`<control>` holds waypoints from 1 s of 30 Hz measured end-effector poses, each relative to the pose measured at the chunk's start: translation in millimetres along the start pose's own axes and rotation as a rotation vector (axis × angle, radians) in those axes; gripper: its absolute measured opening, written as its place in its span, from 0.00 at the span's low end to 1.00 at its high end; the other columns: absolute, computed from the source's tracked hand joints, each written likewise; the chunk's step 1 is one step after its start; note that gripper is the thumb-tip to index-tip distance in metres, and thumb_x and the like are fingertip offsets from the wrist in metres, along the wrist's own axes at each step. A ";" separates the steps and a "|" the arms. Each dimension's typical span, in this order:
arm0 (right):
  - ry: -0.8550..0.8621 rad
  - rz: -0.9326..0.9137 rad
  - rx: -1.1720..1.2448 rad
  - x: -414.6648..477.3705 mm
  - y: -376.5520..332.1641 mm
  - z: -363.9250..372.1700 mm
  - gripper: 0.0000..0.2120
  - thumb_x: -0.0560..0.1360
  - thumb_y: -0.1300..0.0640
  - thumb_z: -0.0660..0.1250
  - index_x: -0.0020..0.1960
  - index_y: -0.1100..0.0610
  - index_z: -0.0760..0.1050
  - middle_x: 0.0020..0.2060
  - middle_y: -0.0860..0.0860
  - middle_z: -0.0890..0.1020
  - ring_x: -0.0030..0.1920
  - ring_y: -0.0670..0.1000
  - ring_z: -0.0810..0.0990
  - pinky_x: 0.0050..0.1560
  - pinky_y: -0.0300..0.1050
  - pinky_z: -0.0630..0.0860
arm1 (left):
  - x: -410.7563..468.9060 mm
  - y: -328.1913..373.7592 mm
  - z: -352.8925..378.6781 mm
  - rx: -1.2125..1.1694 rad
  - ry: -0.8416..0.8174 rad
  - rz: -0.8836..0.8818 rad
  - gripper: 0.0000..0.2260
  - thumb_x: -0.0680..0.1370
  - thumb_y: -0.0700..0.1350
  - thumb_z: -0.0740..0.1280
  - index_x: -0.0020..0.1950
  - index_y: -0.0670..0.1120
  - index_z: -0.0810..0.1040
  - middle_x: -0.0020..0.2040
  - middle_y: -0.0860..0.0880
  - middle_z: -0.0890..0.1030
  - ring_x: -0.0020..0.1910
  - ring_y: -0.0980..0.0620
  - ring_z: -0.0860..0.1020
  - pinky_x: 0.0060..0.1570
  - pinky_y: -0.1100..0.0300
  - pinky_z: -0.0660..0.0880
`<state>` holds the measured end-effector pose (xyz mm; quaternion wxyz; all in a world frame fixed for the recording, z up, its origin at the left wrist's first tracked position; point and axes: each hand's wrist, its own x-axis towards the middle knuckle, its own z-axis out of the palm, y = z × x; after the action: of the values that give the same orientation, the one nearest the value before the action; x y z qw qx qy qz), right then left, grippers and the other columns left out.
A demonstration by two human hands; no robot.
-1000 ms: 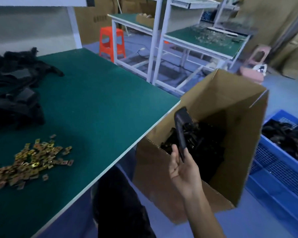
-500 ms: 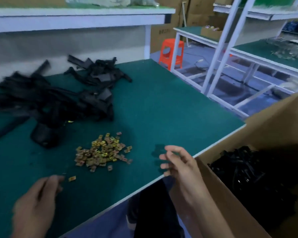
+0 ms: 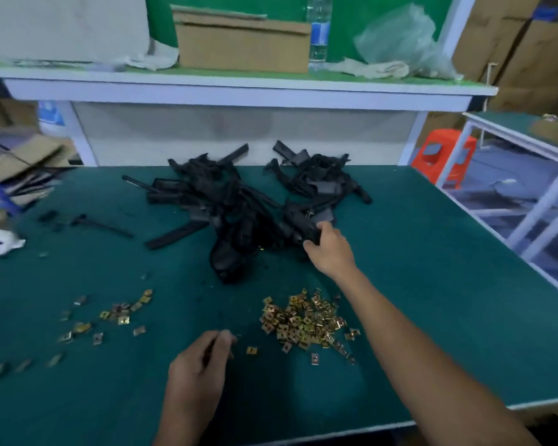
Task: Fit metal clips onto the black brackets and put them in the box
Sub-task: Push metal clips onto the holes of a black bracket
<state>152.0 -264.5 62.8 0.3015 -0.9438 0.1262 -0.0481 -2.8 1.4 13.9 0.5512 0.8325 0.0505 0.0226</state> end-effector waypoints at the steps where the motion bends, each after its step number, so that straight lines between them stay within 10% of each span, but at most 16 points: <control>1: -0.016 0.030 -0.042 6.5 1.4 4.4 0.25 0.83 0.49 0.64 0.76 0.57 0.63 0.68 0.58 0.72 0.67 0.63 0.73 0.61 0.56 0.75 | -0.3 1.0 -0.3 0.002 0.002 0.012 0.11 0.81 0.52 0.65 0.42 0.64 0.80 0.39 0.58 0.83 0.38 0.60 0.80 0.35 0.67 0.73; 5: 0.182 -0.036 -0.126 14.7 1.9 5.5 0.14 0.84 0.53 0.62 0.66 0.59 0.73 0.54 0.59 0.81 0.55 0.63 0.79 0.53 0.57 0.78 | -0.1 2.0 -3.3 0.009 -0.037 0.009 0.10 0.82 0.54 0.63 0.44 0.67 0.79 0.39 0.59 0.83 0.37 0.62 0.80 0.38 0.59 0.77; 10: 0.370 0.033 0.381 -11.5 -5.7 -41.0 0.11 0.84 0.46 0.59 0.54 0.53 0.74 0.43 0.48 0.78 0.47 0.55 0.78 0.43 0.48 0.69 | -2.0 0.7 -4.4 -0.009 -0.037 0.012 0.10 0.82 0.55 0.63 0.45 0.67 0.80 0.40 0.57 0.84 0.39 0.60 0.81 0.44 0.54 0.78; 14: 0.223 0.061 0.920 -83.2 -6.1 -65.9 0.11 0.82 0.46 0.65 0.63 0.42 0.79 0.55 0.38 0.82 0.56 0.43 0.81 0.53 0.42 0.76 | -6.1 7.6 -4.4 0.013 -0.069 0.002 0.10 0.81 0.53 0.65 0.41 0.59 0.81 0.40 0.59 0.83 0.40 0.60 0.80 0.40 0.61 0.75; 19: 0.040 0.044 0.917 -203.2 -2.8 -17.6 0.10 0.74 0.49 0.74 0.53 0.39 0.78 0.43 0.42 0.83 0.42 0.43 0.84 0.35 0.38 0.78 | -39.9 39.8 9.9 -0.112 -0.264 0.075 0.15 0.71 0.71 0.67 0.51 0.65 0.81 0.47 0.67 0.82 0.48 0.67 0.80 0.44 0.73 0.73; 23: -0.045 0.131 0.973 -255.2 1.8 11.3 0.09 0.70 0.49 0.78 0.46 0.44 0.79 0.36 0.45 0.79 0.38 0.45 0.79 0.42 0.34 0.74 | -53.7 51.4 25.6 -0.147 -0.395 0.031 0.06 0.78 0.61 0.65 0.54 0.72 0.74 0.50 0.68 0.79 0.49 0.67 0.78 0.45 0.72 0.73; 30: 0.003 0.356 1.369 -260.5 10.2 19.7 0.09 0.64 0.60 0.75 0.42 0.52 0.82 0.44 0.59 0.84 0.47 0.57 0.83 0.52 0.52 0.72 | -36.0 18.8 12.4 0.159 -0.145 0.191 0.07 0.82 0.53 0.64 0.55 0.64 0.79 0.50 0.62 0.79 0.51 0.63 0.75 0.49 0.67 0.71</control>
<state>-97.8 -191.9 37.0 0.8304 -0.5072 0.2203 -0.0678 -36.3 -21.2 27.0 0.4812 0.8740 -0.0674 0.0105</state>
